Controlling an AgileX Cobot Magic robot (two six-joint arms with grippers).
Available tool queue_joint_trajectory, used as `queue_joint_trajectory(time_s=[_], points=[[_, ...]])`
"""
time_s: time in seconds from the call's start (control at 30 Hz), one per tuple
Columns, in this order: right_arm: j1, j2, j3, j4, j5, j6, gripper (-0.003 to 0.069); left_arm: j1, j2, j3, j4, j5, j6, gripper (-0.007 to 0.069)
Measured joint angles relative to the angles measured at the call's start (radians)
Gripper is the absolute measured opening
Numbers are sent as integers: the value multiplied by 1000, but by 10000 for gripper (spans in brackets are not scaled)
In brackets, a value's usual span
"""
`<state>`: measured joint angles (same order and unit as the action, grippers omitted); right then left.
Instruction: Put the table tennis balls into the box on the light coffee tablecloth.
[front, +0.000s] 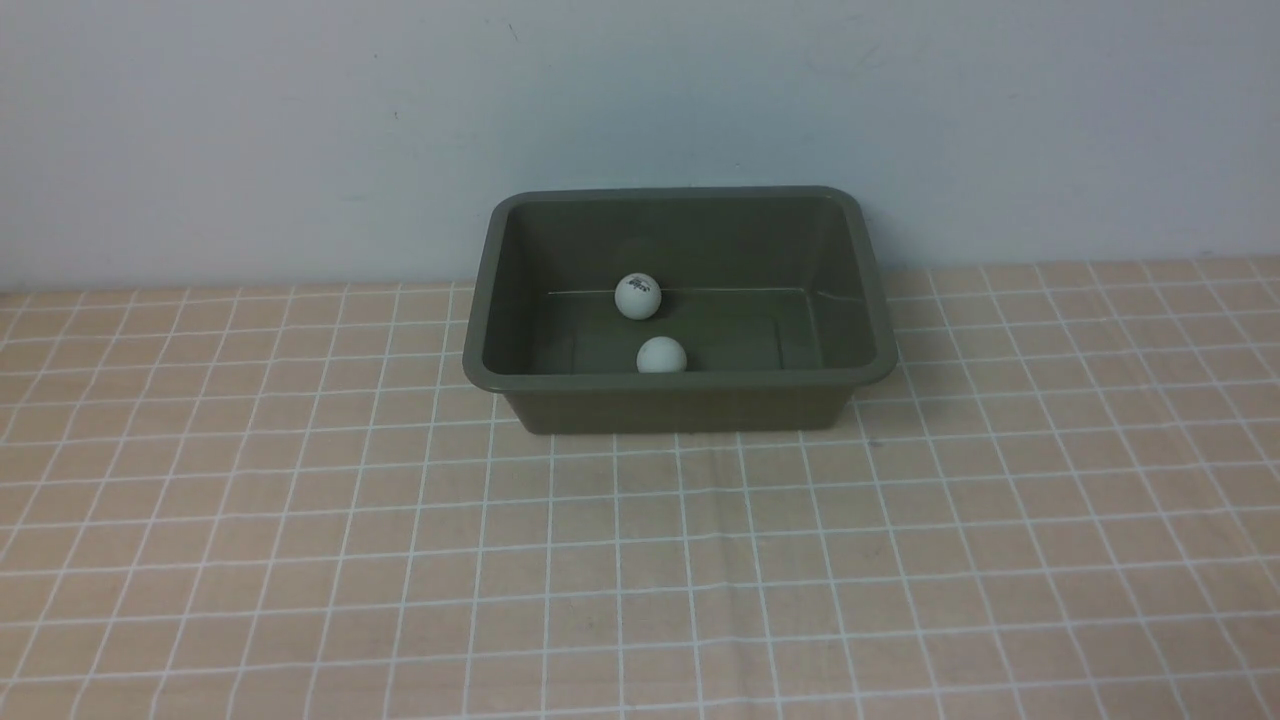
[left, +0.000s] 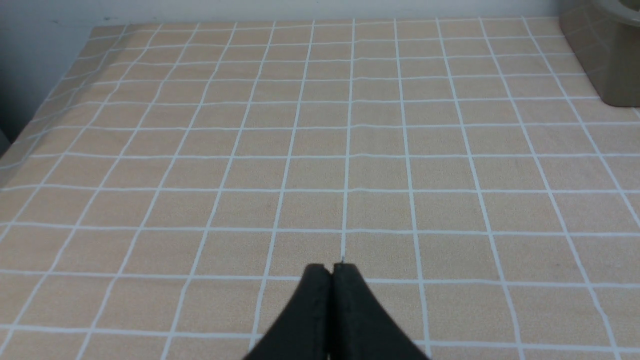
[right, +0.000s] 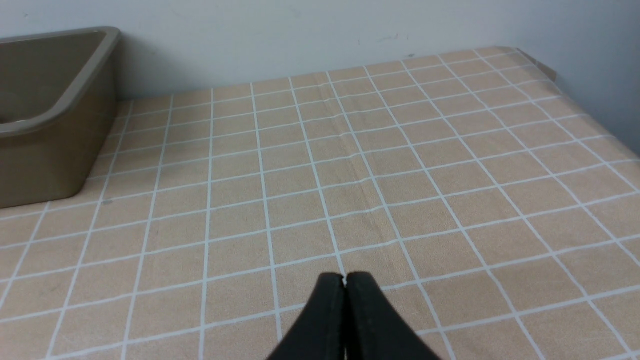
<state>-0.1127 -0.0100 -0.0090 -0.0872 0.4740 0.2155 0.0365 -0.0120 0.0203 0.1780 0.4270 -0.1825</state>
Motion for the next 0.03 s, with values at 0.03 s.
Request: queue_joint_trajectory(time_s=[0.03], points=[[0,0,0,0,0,0,-15,0,0,0,0,0,0,-69]])
